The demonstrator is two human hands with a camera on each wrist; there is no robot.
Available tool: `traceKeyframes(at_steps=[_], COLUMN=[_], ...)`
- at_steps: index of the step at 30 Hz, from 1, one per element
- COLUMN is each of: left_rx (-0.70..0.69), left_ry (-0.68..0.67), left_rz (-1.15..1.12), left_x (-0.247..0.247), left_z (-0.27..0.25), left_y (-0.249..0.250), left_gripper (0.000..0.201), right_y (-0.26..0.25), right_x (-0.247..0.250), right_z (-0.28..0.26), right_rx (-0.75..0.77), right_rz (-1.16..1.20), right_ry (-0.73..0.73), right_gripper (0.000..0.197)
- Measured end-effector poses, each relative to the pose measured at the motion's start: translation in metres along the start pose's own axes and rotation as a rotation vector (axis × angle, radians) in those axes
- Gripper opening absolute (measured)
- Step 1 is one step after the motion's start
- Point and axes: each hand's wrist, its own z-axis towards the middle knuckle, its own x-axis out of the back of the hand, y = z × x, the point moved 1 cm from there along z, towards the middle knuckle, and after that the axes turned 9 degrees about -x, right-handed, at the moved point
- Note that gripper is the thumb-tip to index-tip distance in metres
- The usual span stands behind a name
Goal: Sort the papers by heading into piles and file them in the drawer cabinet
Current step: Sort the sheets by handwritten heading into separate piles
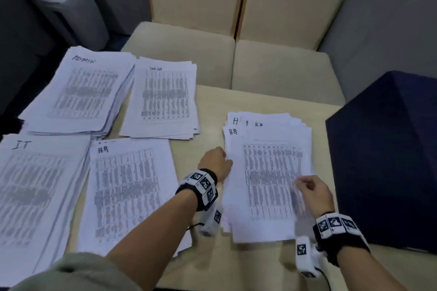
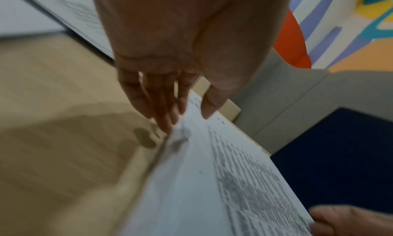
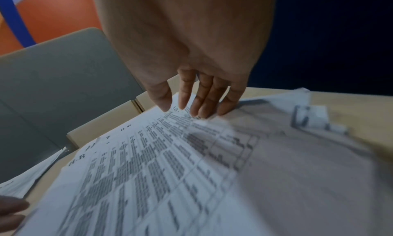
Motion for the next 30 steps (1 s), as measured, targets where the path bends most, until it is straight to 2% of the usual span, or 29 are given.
traceKeyframes(at_steps=[4, 7, 10, 14, 16, 19, 23, 27, 28, 30], left_rx=[0.135, 0.152, 0.128, 0.048, -0.013, -0.036, -0.087, -0.003, 0.026, 0.081], left_ry=[0.049, 0.099, 0.185, 0.227, 0.26, 0.295, 0.187, 0.076, 0.045, 0.03], left_rz=[0.094, 0.14, 0.096, 0.042, -0.014, -0.178, -0.473, -0.812, -0.882, -0.954], left_x=[-0.028, -0.039, -0.043, -0.043, -0.043, -0.043, -0.039, -0.025, -0.023, -0.026], left_z=[0.014, 0.015, 0.012, 0.01, 0.008, 0.007, 0.007, 0.003, 0.002, 0.006], left_y=[0.02, 0.028, 0.031, 0.032, 0.034, 0.036, 0.041, 0.045, 0.047, 0.047], left_gripper=[0.039, 0.038, 0.027, 0.016, 0.017, 0.032, 0.044, 0.039, 0.037, 0.033], right_y=[-0.012, -0.022, -0.034, -0.039, -0.038, -0.034, -0.027, -0.017, -0.015, -0.014], right_x=[0.011, 0.009, 0.003, -0.006, -0.009, -0.007, 0.005, 0.019, 0.024, 0.032], right_z=[0.035, 0.054, 0.061, 0.064, 0.061, 0.057, 0.056, 0.043, 0.039, 0.033], right_rx=[-0.039, -0.069, -0.102, -0.117, -0.116, -0.16, -0.193, -0.211, -0.218, -0.232], right_rz=[-0.047, -0.087, -0.073, -0.067, -0.089, -0.094, -0.027, 0.306, 0.36, 0.431], right_ry=[-0.003, -0.031, -0.082, -0.124, -0.105, -0.047, -0.052, -0.195, -0.222, -0.216], right_gripper=[0.04, 0.058, 0.061, 0.047, 0.047, 0.071, 0.095, 0.081, 0.071, 0.037])
